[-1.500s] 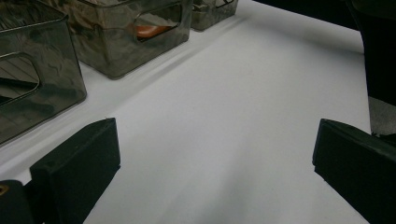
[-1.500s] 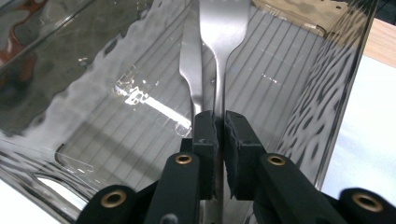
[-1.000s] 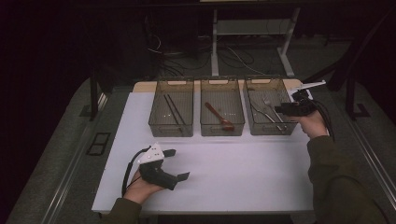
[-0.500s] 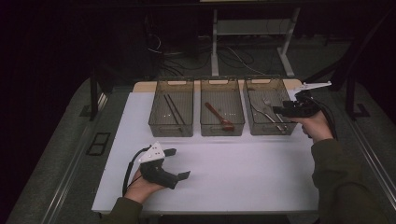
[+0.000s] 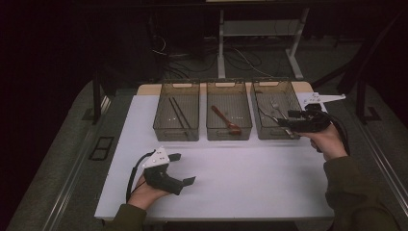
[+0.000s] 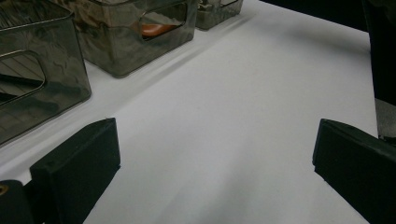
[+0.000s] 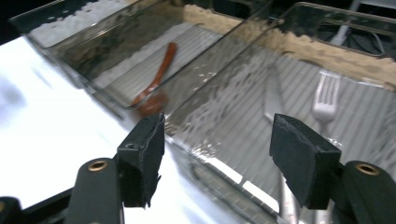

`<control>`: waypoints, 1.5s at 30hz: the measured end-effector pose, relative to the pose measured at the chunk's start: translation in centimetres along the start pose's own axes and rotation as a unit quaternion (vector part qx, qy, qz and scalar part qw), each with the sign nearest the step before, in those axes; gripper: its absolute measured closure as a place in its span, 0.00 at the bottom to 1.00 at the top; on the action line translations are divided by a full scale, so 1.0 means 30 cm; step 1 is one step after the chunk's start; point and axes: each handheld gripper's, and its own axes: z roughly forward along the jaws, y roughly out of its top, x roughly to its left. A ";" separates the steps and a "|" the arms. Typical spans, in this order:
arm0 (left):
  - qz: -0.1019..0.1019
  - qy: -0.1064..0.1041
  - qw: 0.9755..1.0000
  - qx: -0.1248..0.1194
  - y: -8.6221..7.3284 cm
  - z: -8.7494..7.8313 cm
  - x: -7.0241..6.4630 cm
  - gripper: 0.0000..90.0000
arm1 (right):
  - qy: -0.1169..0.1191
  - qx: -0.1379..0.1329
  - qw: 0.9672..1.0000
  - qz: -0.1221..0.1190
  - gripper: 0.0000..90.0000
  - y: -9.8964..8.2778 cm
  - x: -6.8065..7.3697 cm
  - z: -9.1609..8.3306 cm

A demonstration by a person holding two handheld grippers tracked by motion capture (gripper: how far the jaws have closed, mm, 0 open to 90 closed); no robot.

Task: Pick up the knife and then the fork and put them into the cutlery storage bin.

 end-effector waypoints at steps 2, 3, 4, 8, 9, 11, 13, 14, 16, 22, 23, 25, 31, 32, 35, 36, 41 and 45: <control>0.000 0.000 1.000 -0.001 0.000 0.000 0.000 0.00 | 0.002 -0.004 1.000 -0.005 0.36 -0.014 0.021 -0.007; -0.001 0.000 1.000 -0.001 0.000 -0.001 0.000 0.00 | 0.006 -0.005 1.000 -0.009 0.35 -0.020 0.029 -0.010; -0.001 -0.001 1.000 -0.001 0.000 -0.001 0.001 0.00 | 0.011 -0.006 1.000 -0.008 0.35 -0.027 0.038 -0.012; 0.000 -0.001 1.000 -0.002 0.000 -0.001 -0.001 0.00 | 0.026 -0.013 0.999 -0.014 0.33 -0.055 0.077 -0.023; -0.001 -0.001 1.000 -0.002 0.000 -0.001 -0.001 0.00 | 0.028 -0.015 0.999 -0.018 0.33 -0.061 0.087 -0.025; 0.000 -0.001 1.000 -0.002 0.000 0.000 -0.001 0.00 | 0.033 -0.016 0.999 -0.021 0.32 -0.068 0.103 -0.032; -0.001 -0.001 1.000 -0.002 0.000 -0.001 -0.001 0.00 | 0.040 -0.022 0.999 -0.025 0.32 -0.077 0.121 -0.040; -0.001 -0.001 1.000 -0.002 0.000 -0.001 -0.001 0.00 | 0.045 -0.023 0.998 -0.024 0.32 -0.084 0.129 -0.042; 0.000 -0.001 1.000 -0.001 0.000 -0.001 0.000 0.00 | 0.052 -0.024 0.998 -0.025 0.31 -0.099 0.145 -0.043; 0.001 -0.002 1.000 -0.003 0.000 -0.003 0.002 0.00 | 0.052 -0.016 0.998 -0.037 0.28 -0.147 0.188 -0.041; 0.001 -0.002 1.000 -0.004 0.000 -0.004 0.002 0.00 | 0.053 -0.018 0.998 -0.037 0.28 -0.153 0.192 -0.042; 0.000 -0.002 1.000 -0.005 0.001 -0.004 0.002 0.00 | 0.052 -0.022 0.998 -0.036 0.27 -0.166 0.199 -0.046; 0.000 0.000 1.000 -0.006 0.001 -0.007 0.002 0.00 | 0.050 -0.031 0.998 -0.033 0.24 -0.203 0.211 -0.054; -0.001 0.000 1.000 -0.006 0.001 -0.007 0.002 0.00 | 0.049 -0.032 0.998 -0.035 0.24 -0.209 0.212 -0.053; 0.000 -0.001 1.000 -0.006 0.001 -0.009 0.002 0.00 | 0.049 -0.032 0.998 -0.032 0.23 -0.229 0.215 -0.057; 0.000 -0.001 1.000 -0.006 0.001 -0.009 0.002 0.00 | 0.048 -0.033 0.998 -0.030 0.23 -0.234 0.216 -0.058; 0.000 -0.001 1.000 -0.006 0.001 -0.010 0.000 0.00 | 0.042 -0.041 0.998 -0.030 0.22 -0.260 0.227 -0.075; -0.002 -0.002 1.000 -0.007 0.000 -0.008 0.001 0.00 | 0.039 -0.050 0.998 -0.027 0.21 -0.289 0.231 -0.088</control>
